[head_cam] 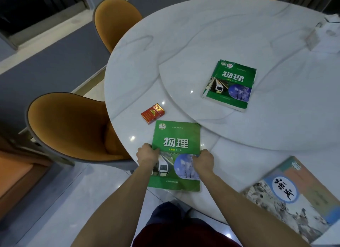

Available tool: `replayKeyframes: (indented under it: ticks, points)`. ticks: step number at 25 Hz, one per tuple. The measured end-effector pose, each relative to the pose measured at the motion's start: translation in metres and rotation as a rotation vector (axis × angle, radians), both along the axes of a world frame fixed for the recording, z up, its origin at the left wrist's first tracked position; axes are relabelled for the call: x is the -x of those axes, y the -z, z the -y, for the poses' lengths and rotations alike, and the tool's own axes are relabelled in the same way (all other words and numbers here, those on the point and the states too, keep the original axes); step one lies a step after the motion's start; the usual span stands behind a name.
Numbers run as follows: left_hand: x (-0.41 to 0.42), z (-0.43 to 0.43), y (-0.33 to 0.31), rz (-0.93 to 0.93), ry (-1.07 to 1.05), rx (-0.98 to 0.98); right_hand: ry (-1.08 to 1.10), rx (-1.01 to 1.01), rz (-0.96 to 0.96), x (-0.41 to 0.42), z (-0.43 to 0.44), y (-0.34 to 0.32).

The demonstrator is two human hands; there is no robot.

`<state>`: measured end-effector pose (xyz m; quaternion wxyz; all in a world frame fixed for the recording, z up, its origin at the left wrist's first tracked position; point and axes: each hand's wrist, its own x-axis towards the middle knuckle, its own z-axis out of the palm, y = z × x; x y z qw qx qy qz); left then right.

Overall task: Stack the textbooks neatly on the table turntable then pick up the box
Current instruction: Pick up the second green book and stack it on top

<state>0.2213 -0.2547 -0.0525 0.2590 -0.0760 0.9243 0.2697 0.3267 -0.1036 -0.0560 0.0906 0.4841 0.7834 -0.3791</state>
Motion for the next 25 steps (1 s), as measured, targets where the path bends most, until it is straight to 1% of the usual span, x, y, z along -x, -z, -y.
replayKeyframes:
  ticks: [3,7,10,13,17,21,25]
  points:
    - [-0.004,0.005,0.002,0.014,-0.069,-0.106,0.059,0.087,0.007,-0.001,-0.005,0.001]
    - [-0.018,0.007,-0.001,-0.007,-0.208,-0.313,0.084,0.15,0.007,-0.001,-0.004,0.001]
    - [-0.027,0.01,-0.007,-0.049,-0.234,-0.405,0.084,0.17,-0.02,-0.003,-0.004,0.0]
    - [-0.031,0.018,-0.021,-0.064,-0.26,-0.542,0.102,0.205,-0.07,-0.007,-0.003,-0.002]
    - [-0.026,0.025,-0.049,-0.051,-0.219,-0.703,0.118,0.29,-0.183,-0.005,-0.003,-0.008]
    - [-0.012,0.018,-0.075,-0.049,-0.192,-0.78,0.239,0.415,-0.319,0.006,-0.016,-0.024]
    - [0.005,0.001,-0.089,-0.063,-0.224,-0.799,0.3,0.425,-0.402,0.015,-0.038,-0.039]
